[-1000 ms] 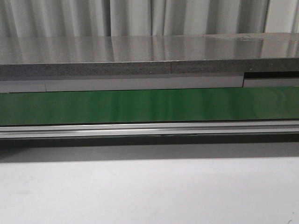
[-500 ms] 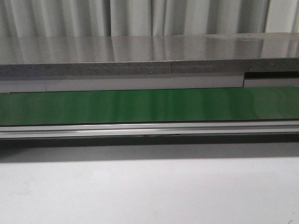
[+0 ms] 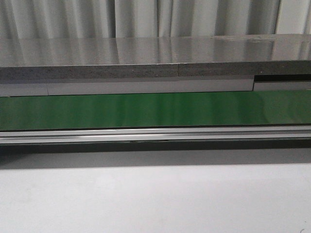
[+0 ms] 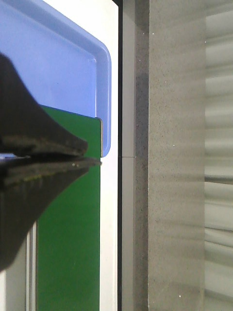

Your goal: Move button from left to right

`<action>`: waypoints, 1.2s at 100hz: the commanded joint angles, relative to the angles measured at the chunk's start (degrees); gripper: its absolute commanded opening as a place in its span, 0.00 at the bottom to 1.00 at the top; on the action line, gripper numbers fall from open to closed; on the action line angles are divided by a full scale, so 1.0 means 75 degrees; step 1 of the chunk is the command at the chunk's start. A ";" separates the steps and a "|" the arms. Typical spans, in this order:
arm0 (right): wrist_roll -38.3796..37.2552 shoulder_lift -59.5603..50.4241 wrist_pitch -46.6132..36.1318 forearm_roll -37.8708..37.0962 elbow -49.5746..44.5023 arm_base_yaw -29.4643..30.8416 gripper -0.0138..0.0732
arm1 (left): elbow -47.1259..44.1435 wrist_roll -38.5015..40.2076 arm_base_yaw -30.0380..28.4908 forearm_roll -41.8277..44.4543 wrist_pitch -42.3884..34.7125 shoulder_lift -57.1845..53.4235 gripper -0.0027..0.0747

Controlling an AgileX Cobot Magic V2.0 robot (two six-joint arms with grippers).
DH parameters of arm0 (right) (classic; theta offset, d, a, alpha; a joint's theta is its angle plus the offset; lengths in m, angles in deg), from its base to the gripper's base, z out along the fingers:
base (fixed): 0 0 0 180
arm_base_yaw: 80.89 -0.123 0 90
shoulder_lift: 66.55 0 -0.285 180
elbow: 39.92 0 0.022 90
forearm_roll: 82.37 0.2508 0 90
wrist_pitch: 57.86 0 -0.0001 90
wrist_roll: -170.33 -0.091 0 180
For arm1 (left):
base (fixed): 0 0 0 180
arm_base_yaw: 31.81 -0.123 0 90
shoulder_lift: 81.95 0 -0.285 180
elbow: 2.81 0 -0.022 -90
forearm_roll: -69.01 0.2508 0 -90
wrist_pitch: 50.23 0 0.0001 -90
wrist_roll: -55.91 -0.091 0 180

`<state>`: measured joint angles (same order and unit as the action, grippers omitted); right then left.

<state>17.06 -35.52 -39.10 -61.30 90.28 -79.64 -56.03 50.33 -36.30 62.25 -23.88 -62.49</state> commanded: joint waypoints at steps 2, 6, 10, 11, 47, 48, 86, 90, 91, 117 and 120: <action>0.0007 0.0020 -0.0448 0.0085 0.0200 0.0002 0.08 | 0.0210 0.0025 0.0059 -0.0114 -0.0592 0.0086 0.01; 0.0007 0.0020 -0.0448 0.0085 0.0200 0.0002 0.08 | 0.0210 0.0025 0.0059 -0.0114 -0.0592 0.0086 0.01; 0.0007 0.0020 -0.0448 0.0085 0.0200 0.0002 0.08 | 0.0210 0.0025 0.0059 -0.0114 -0.0592 0.0086 0.01; 0.0007 0.0020 -0.0448 0.0085 0.0200 0.0002 0.08 | 0.0210 0.0025 0.0059 -0.0114 -0.0592 0.0086 0.01; -0.0002 0.0020 -0.0465 0.0281 0.0200 0.0002 0.08 | 0.0210 0.0025 0.0059 -0.0114 -0.0592 0.0086 0.01; -0.0002 0.0020 -0.0465 0.0281 0.0200 0.0002 0.08 | 0.0210 0.0025 0.0059 -0.0114 -0.0592 0.0086 0.01; -0.1813 -0.0305 -0.1097 -0.1453 -0.0350 -0.0327 0.08 | 0.0210 0.0025 0.0059 -0.0114 -0.0592 0.0086 0.01; -0.2276 -0.0414 -0.1367 -0.1855 -0.0600 -0.0459 0.08 | 0.0210 0.0025 0.0059 -0.0114 -0.0592 0.0086 0.01; -0.2351 -0.0431 -0.1367 -0.1914 -0.0642 -0.0503 0.08 | 0.0210 0.0025 0.0059 -0.0114 -0.0592 0.0086 0.01; -0.3320 -0.1267 -0.3072 -0.2889 -0.2420 -0.0825 0.08 | 0.0210 0.0025 0.0059 -0.0114 -0.0592 0.0086 0.01; -0.3320 -0.1419 -0.3200 -0.2889 -0.2620 -0.0825 0.08 | 0.0210 0.0025 0.0059 -0.0114 -0.0592 0.0086 0.01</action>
<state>-7.10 -44.31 -54.53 -81.61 72.52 -85.66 -56.03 50.33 -36.30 62.25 -23.88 -62.49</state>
